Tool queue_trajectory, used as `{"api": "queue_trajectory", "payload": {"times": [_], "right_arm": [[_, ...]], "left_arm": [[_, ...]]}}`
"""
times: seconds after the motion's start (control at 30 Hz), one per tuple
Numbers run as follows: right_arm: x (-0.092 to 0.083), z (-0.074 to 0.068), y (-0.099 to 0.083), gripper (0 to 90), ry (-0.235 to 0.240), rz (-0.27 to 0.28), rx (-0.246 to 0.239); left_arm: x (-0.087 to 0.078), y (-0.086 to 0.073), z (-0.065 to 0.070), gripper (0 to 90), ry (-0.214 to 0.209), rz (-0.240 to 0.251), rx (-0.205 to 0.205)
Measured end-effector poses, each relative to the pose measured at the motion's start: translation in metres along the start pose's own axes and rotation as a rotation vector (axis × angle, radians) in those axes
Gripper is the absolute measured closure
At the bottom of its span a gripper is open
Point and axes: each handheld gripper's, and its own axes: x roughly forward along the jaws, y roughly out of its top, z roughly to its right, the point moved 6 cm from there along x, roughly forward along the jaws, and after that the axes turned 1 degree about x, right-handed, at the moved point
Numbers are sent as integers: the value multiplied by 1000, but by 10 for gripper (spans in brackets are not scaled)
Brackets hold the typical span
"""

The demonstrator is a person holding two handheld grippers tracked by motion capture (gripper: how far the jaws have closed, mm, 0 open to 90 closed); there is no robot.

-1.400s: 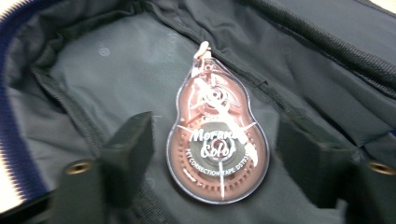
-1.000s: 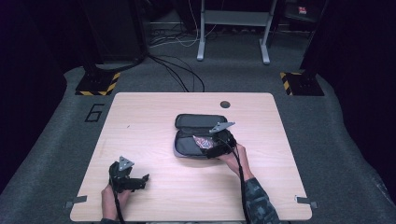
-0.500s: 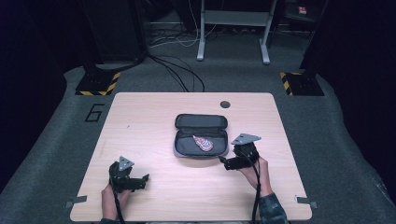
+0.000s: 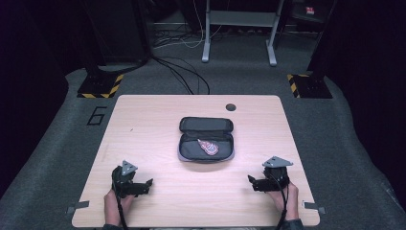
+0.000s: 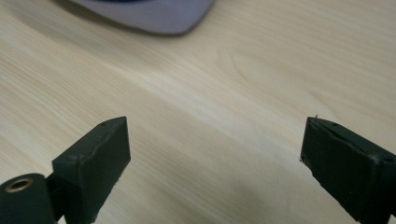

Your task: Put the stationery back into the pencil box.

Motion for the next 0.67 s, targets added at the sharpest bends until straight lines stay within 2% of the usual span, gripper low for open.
{"api": "queue_trajectory", "payload": {"times": [0.17,0.2,0.33,0.43,0.47,0.5,0.53,0.67], "right_arm": [[3,10,-25,66,-35,-25,43],[3,12,-29,64,-40,-31,40],[1,18,-43,59,-45,-25,62],[-1,20,-48,62,-24,-6,84],[-1,21,-48,53,-29,9,67],[-1,20,-49,48,-33,5,86],[-2,21,-49,46,-24,-7,77],[-1,21,-49,39,-23,-1,80]], "left_arm": [[0,0,0,9,0,0,0],[0,0,0,9,0,0,-1],[0,0,0,9,0,0,1],[0,0,0,9,-1,2,0],[0,0,0,8,1,4,-1],[1,0,0,8,1,4,-1],[1,0,0,8,1,4,0],[1,0,0,8,1,4,0]]}}
